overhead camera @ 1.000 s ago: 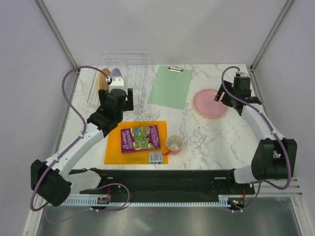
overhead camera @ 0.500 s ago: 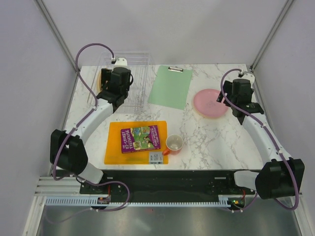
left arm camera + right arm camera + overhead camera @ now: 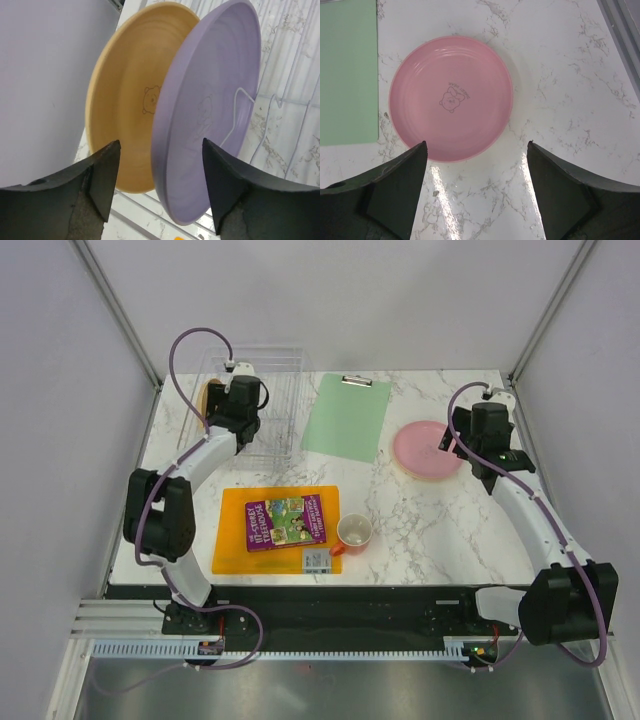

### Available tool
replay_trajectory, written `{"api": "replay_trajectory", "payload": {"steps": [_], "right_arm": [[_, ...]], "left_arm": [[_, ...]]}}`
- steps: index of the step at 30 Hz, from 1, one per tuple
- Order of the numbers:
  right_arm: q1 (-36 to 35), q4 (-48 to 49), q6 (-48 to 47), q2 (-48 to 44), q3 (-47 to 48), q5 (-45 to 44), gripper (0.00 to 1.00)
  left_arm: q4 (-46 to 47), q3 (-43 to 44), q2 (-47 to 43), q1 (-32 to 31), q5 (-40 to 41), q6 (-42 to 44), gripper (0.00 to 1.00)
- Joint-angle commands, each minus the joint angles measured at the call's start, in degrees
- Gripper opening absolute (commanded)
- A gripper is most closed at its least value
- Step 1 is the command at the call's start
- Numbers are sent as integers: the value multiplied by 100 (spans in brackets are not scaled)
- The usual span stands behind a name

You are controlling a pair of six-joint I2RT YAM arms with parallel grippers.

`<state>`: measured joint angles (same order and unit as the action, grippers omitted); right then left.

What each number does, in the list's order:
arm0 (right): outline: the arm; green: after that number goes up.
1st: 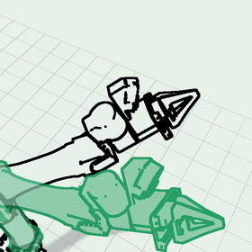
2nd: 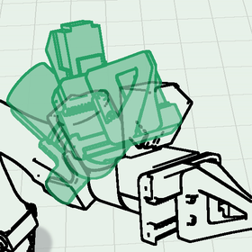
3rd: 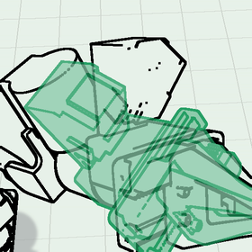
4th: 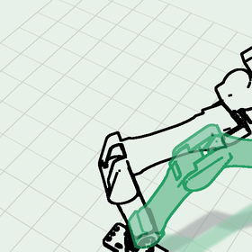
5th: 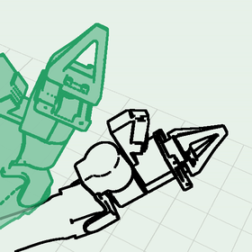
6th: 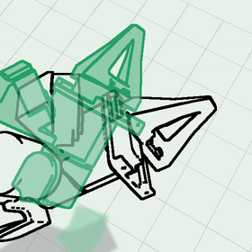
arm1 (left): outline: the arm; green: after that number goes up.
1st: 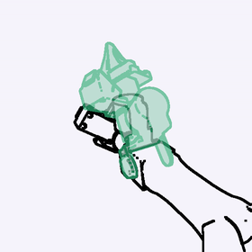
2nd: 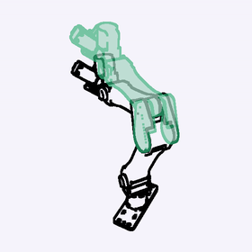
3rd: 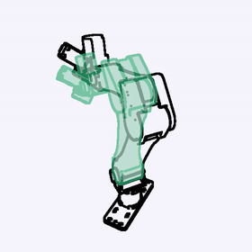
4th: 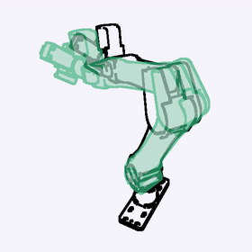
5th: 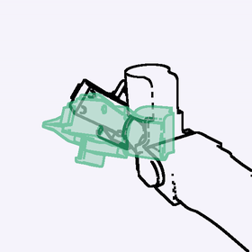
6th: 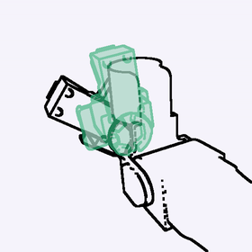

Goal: Unload the plates from the dish rack

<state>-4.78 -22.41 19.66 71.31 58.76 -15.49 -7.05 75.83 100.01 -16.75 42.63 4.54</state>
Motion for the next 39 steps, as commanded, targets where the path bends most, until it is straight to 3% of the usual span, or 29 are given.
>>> {"api": "replay_trajectory", "payload": {"steps": [1, 2, 3, 9, 10, 12, 19, 29, 33, 39], "right_arm": [[-15, 0, -59, 58, -49, 46, 88], [-15, 9, -50, 76, -58, 54, 88], [-15, 18, -50, 85, -67, 54, 88], [-23, 62, -24, 199, -93, 125, 88], [-23, 53, -24, 225, -93, 133, 87], [-15, 53, -15, 226, -102, 151, 87], [-15, 44, -32, 191, -111, 195, 88], [-15, 27, -24, 217, -102, 283, 88], [-15, 0, -15, 147, -84, 327, 87], [-23, -96, -6, -81, -76, 362, 87]], "left_arm": [[345, 283, 160, -12, 219, -5, 65], [353, 283, 168, -12, 219, -23, 52], [353, 283, 160, -12, 219, -40, 46], [353, 265, 81, -30, 324, -23, 22], [362, 274, 63, -47, 368, 3, 12], [362, 327, 54, -74, 569, 82, 3], [1044, 529, 160, -310, 1563, 1030, 2], [1732, 494, -113, -592, 2082, 2173, 2], [2566, 310, -358, -706, 2380, 3050, 2], [2560, 257, -885, -1022, 2347, 3159, 2]]}}
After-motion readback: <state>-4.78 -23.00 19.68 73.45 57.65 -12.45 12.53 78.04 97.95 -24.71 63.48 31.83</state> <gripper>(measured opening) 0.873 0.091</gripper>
